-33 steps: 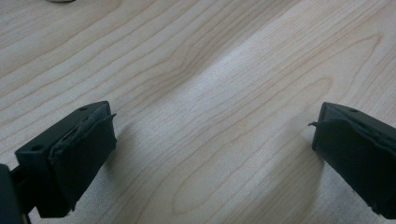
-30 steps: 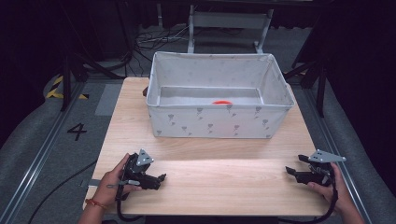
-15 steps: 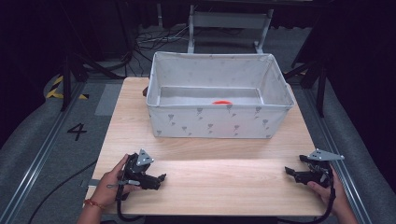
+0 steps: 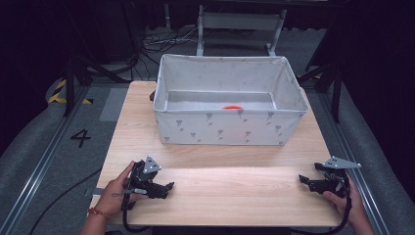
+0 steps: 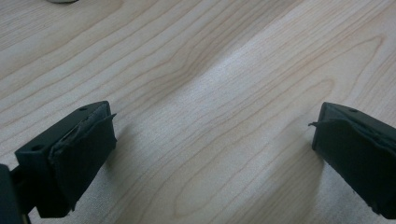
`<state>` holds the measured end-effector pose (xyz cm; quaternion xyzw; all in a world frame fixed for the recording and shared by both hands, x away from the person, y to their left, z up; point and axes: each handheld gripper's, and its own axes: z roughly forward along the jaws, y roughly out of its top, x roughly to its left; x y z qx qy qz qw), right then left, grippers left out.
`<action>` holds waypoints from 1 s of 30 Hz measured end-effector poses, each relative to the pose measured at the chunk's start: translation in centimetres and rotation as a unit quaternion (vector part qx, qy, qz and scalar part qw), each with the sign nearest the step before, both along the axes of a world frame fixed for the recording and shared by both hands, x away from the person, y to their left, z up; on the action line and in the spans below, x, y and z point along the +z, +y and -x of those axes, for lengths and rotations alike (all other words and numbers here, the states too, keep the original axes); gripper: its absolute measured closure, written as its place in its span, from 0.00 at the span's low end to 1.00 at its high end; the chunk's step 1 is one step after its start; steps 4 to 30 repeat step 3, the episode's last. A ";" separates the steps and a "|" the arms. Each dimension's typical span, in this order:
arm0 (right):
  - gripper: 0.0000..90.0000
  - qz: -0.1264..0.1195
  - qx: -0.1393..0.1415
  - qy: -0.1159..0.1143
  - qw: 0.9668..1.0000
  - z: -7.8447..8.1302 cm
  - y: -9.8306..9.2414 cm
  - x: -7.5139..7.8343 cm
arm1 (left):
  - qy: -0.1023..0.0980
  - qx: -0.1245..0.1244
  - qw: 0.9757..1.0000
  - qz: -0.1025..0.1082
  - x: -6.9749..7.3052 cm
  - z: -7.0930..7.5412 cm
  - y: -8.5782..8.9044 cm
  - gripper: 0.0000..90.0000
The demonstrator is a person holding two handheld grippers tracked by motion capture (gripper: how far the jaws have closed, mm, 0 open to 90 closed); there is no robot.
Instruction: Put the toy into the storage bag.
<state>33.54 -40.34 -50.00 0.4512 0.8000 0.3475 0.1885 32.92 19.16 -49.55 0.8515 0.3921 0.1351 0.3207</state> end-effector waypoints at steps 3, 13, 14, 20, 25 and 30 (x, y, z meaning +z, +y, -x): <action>0.15 0.000 -0.002 0.000 1.000 0.0 0.0 0.0 | -0.002 0.000 1.000 -0.001 0.0 0.0 0.0 0.00; 0.15 0.000 -0.002 0.000 1.000 0.0 0.0 0.0 | -0.002 0.000 1.000 -0.001 0.0 0.0 0.0 0.00; 0.15 0.000 -0.002 0.000 1.000 0.0 0.0 0.0 | -0.002 0.000 1.000 -0.001 0.0 0.0 0.0 0.00; 0.15 0.000 -0.002 0.000 1.000 0.0 0.0 0.0 | -0.002 0.000 1.000 -0.001 0.0 0.0 0.0 0.00; 0.15 0.000 -0.002 0.000 1.000 0.0 0.0 0.0 | -0.002 0.000 1.000 -0.001 0.0 0.0 0.0 0.00; 0.15 0.000 -0.002 0.000 1.000 0.0 0.0 0.0 | -0.002 0.000 1.000 -0.001 0.0 0.0 0.0 0.00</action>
